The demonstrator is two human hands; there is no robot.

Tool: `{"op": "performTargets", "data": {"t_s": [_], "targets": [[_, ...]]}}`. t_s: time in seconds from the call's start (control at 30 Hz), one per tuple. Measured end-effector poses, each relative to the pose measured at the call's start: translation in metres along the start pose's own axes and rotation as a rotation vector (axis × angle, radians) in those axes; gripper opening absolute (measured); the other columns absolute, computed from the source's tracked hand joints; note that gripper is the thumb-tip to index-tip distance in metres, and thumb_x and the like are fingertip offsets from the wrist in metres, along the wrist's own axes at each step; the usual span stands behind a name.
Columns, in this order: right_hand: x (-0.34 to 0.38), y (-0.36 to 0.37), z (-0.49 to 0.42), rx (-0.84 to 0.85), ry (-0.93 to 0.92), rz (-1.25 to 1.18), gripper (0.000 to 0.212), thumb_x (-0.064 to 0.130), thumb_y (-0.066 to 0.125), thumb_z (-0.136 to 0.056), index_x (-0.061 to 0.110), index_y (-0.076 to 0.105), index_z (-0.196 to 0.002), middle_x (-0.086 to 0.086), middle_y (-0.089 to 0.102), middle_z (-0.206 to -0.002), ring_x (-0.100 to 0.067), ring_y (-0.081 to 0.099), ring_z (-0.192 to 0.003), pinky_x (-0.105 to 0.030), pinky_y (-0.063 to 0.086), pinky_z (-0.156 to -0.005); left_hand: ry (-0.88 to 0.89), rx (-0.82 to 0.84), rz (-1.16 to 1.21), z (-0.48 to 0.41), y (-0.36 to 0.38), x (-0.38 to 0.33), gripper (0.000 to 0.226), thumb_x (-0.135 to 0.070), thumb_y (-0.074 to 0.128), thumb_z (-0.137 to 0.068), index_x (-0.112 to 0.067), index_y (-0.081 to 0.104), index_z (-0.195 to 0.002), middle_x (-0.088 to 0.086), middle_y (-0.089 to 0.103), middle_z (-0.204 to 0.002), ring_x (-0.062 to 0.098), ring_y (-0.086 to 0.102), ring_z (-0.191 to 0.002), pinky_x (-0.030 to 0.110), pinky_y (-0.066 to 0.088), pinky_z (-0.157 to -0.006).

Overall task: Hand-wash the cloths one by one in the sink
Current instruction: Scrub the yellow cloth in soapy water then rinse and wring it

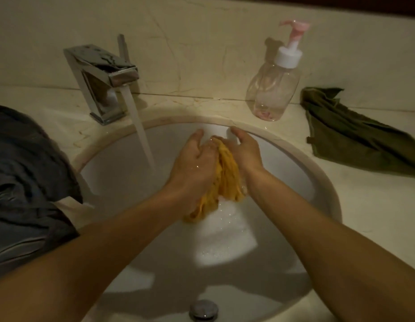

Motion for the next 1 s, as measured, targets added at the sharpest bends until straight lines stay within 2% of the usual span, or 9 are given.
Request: {"op": "performTargets", "data": {"t_s": [0.1, 0.2, 0.37, 0.57, 0.7, 0.77, 0.87, 0.93, 1.0], "targets": [[0.013, 0.011, 0.026, 0.026, -0.046, -0.025, 0.091, 0.069, 0.072, -0.071, 0.03, 0.048, -0.15, 0.004, 0.059, -0.147, -0.023, 0.057, -0.132, -0.047, 0.046, -0.113, 0.001, -0.074, -0.055, -0.018, -0.015, -0.004, 0.053, -0.035, 0.043, -0.107, -0.033, 0.027, -0.157, -0.002, 0.035, -0.16, 0.02, 0.039, -0.142, 0.038, 0.037, -0.115], [0.007, 0.022, 0.028, 0.08, -0.11, 0.025, 0.064, 0.052, 0.067, -0.092, 0.028, 0.051, -0.149, 0.002, 0.059, -0.146, -0.021, 0.057, -0.132, -0.044, 0.046, -0.113, 0.004, -0.108, -0.039, -0.027, -0.029, -0.004, 0.054, -0.031, 0.044, -0.107, -0.029, 0.027, -0.158, -0.001, 0.032, -0.161, 0.02, 0.036, -0.144, 0.027, 0.033, -0.11], [0.008, -0.013, -0.011, -0.041, -0.143, 0.367, 0.059, 0.048, 0.067, -0.095, 0.023, 0.054, -0.147, 0.0, 0.056, -0.149, -0.024, 0.053, -0.135, -0.042, 0.041, -0.115, -0.024, 0.096, -0.056, -0.02, -0.01, 0.002, 0.057, -0.041, 0.043, -0.106, -0.033, 0.023, -0.159, 0.001, 0.035, -0.159, 0.02, 0.042, -0.141, 0.037, 0.038, -0.114], [-0.014, -0.026, -0.014, 0.152, -0.136, 1.272, 0.05, 0.054, 0.051, -0.1, 0.029, 0.053, -0.143, -0.006, 0.05, -0.144, -0.037, 0.043, -0.134, -0.059, 0.038, -0.106, -0.046, 0.126, -1.073, -0.038, -0.027, 0.019, 0.076, -0.043, 0.05, -0.101, -0.013, 0.01, -0.158, 0.02, 0.04, -0.15, 0.04, 0.045, -0.133, 0.045, 0.043, -0.101], [-0.013, -0.007, -0.004, 0.625, -0.229, 1.376, 0.067, 0.063, 0.066, -0.084, 0.039, 0.047, -0.144, -0.001, 0.053, -0.139, -0.032, 0.053, -0.125, -0.049, 0.048, -0.099, 0.154, 0.236, -1.192, -0.042, -0.028, 0.025, 0.049, -0.026, 0.063, -0.094, -0.012, 0.044, -0.136, 0.014, 0.04, -0.14, 0.035, 0.049, -0.125, 0.043, 0.045, -0.1], [-0.027, -0.009, -0.003, 0.78, -0.12, 1.56, 0.093, 0.066, 0.074, -0.075, 0.041, 0.032, -0.154, -0.001, 0.045, -0.146, -0.033, 0.051, -0.129, -0.05, 0.051, -0.099, 0.12, 0.498, -1.257, -0.035, -0.019, 0.039, 0.057, -0.056, 0.052, -0.087, -0.021, 0.052, -0.133, 0.007, 0.051, -0.137, 0.031, 0.051, -0.127, 0.042, 0.045, -0.103], [-0.034, -0.02, -0.007, 0.667, -0.092, 1.7, 0.101, 0.044, 0.072, -0.087, 0.041, 0.005, -0.163, -0.004, 0.02, -0.167, -0.035, 0.027, -0.151, -0.054, 0.031, -0.115, -0.032, 0.638, -1.448, -0.036, -0.022, 0.063, 0.115, -0.09, 0.018, -0.062, -0.024, 0.022, -0.157, 0.003, 0.025, -0.163, 0.031, 0.029, -0.147, 0.046, 0.029, -0.118], [-0.036, -0.015, -0.008, 0.544, -0.174, 1.683, 0.085, 0.031, 0.067, -0.09, 0.034, 0.021, -0.161, -0.008, 0.03, -0.161, -0.035, 0.03, -0.148, -0.055, 0.027, -0.113, -0.128, 0.579, -1.482, -0.04, -0.032, 0.067, 0.115, -0.091, 0.023, -0.065, -0.025, 0.011, -0.159, 0.003, 0.018, -0.166, 0.033, 0.025, -0.149, 0.046, 0.028, -0.119], [-0.037, -0.009, -0.011, 0.501, -0.133, 1.456, 0.063, 0.027, 0.064, -0.091, 0.029, 0.04, -0.149, -0.008, 0.047, -0.146, -0.036, 0.046, -0.134, -0.054, 0.035, -0.108, -0.142, 0.529, -1.446, -0.04, -0.037, 0.062, 0.104, -0.084, 0.033, -0.062, -0.03, 0.033, -0.151, 0.003, 0.04, -0.155, 0.031, 0.043, -0.138, 0.044, 0.041, -0.111]]}}
Point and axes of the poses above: each hand's wrist, its own z-axis away from the middle knuckle, its own y-axis out of the palm, x = y × z, the point moved 3 cm from there along -z, towards the middle knuckle
